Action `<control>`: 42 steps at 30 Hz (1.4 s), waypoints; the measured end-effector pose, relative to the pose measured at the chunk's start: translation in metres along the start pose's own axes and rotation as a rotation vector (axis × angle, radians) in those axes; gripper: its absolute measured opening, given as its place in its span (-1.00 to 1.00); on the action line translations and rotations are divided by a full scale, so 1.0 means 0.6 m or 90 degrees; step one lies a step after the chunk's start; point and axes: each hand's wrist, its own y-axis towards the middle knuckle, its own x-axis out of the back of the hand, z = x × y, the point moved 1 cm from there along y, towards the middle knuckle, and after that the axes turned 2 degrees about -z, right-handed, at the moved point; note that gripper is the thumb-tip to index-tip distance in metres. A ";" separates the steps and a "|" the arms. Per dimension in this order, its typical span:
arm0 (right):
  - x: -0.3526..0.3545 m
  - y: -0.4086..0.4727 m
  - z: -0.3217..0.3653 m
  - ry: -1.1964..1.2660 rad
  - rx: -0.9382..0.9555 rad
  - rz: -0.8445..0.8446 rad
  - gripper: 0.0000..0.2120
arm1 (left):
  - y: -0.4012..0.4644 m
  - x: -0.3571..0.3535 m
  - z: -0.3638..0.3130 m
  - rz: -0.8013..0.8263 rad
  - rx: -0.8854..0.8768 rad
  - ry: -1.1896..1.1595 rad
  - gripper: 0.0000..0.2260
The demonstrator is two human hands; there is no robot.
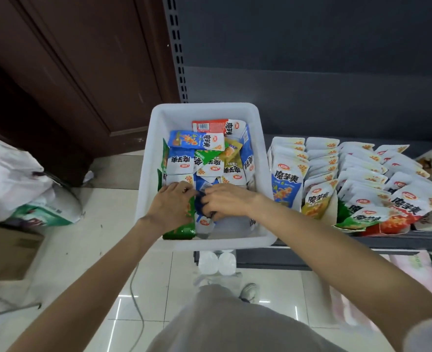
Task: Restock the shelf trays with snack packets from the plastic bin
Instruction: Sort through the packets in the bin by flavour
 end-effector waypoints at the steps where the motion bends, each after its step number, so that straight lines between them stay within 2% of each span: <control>1: -0.002 0.001 -0.003 0.017 0.009 -0.023 -0.91 | -0.001 -0.001 0.002 -0.009 0.002 -0.017 -0.45; 5: 0.002 -0.015 -0.002 0.052 -0.050 -0.076 -0.87 | -0.004 -0.002 0.014 -0.021 0.010 -0.104 -0.47; 7: 0.017 -0.037 -0.001 0.109 -0.134 -0.170 -0.87 | -0.006 0.001 0.023 -0.046 0.021 -0.212 -0.53; 9: 0.040 -0.063 -0.003 0.246 -0.294 -0.325 -0.83 | -0.012 0.008 0.028 -0.114 0.055 -0.410 -0.67; 11: 0.063 -0.088 -0.008 0.455 -0.469 -0.517 -0.89 | -0.024 0.027 0.018 -0.182 0.122 -0.698 -0.80; 12: 0.074 -0.098 -0.010 0.564 -0.529 -0.591 -0.93 | -0.029 0.039 0.007 -0.186 0.146 -0.833 -0.79; 14: 0.090 -0.112 -0.011 0.713 -0.593 -0.656 -0.92 | -0.036 0.063 -0.016 -0.148 0.145 -1.004 -0.70; 16: 0.096 -0.121 -0.005 0.800 -0.614 -0.661 -0.92 | -0.039 0.082 -0.037 -0.108 0.111 -1.056 -0.68; 19: 0.102 -0.132 0.011 0.868 -0.595 -0.664 -0.96 | -0.038 0.107 -0.066 -0.082 0.075 -1.038 -0.78; 23: 0.126 -0.169 0.024 0.852 -0.531 -0.703 -0.69 | -0.025 0.122 -0.095 -0.118 0.020 -0.925 -0.74; 25: 0.144 -0.197 0.027 0.762 -0.531 -0.708 -0.63 | -0.012 0.129 -0.111 -0.147 -0.014 -0.862 -0.76; 30: 0.174 -0.270 0.023 0.364 -0.591 -0.688 -0.79 | 0.044 0.145 -0.178 -0.263 -0.089 -0.740 -0.84; 33: 0.170 -0.302 0.012 0.280 -0.623 -0.670 -0.84 | 0.080 0.135 -0.214 -0.269 -0.111 -0.717 -0.83; 38: 0.134 -0.323 -0.001 0.159 -0.628 -0.625 -0.85 | 0.111 0.102 -0.236 -0.334 -0.146 -0.534 -0.82; 42: 0.107 -0.308 -0.014 0.124 -0.650 -0.605 -0.84 | 0.118 0.087 -0.223 -0.389 -0.110 -0.441 -0.82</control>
